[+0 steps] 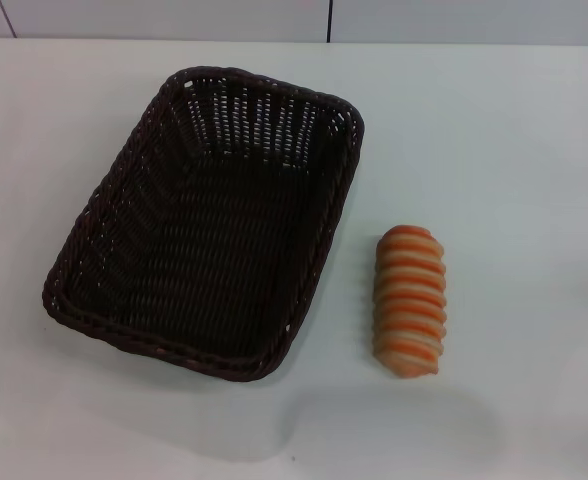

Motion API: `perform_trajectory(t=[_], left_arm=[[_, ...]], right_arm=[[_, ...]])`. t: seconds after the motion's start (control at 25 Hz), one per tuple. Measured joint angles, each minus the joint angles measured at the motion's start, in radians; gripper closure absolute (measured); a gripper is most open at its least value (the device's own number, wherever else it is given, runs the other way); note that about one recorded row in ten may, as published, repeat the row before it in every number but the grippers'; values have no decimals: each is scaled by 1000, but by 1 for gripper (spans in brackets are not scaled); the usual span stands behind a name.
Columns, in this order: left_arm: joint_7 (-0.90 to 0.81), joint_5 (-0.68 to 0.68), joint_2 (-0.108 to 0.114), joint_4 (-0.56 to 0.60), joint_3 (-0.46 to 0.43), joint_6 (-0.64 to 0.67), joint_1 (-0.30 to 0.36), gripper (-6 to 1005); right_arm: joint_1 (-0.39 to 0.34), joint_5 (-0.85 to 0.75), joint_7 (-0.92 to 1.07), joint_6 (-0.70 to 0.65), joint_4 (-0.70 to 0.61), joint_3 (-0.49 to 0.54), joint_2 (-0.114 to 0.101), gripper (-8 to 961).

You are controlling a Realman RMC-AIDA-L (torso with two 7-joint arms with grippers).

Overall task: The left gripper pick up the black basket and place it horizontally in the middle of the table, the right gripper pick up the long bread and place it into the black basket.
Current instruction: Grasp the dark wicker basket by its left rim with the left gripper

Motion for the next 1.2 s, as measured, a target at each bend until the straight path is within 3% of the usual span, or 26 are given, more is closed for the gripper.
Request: perform_trajectory(t=[0.48,0.6,0.68,0.92,1.08,1.2], left_arm=[[-6,1,-1,-7,9,2,6,216],[-8,11,4,-11,25,-4,-4,221],[-37,25,22,-82,42,-94,-4,224],[20,195,86,-491,6,-552,71,233],[5,295,115,-836,-26,-965,128,239],[-4,300,130,-1109,-54,-1389,138,243]], right_arm=[[-4,-4,1,1,3,-7,0,158],[-4,-6,1,4,5,-12,0,158],[-3,-6,1,6,5,-14,0,158],[-1,-7,1,2,7,-23,0,158],[-3,-7,1,2,7,-33,0,158],[-4,-7,1,8,6,-33,0,158]])
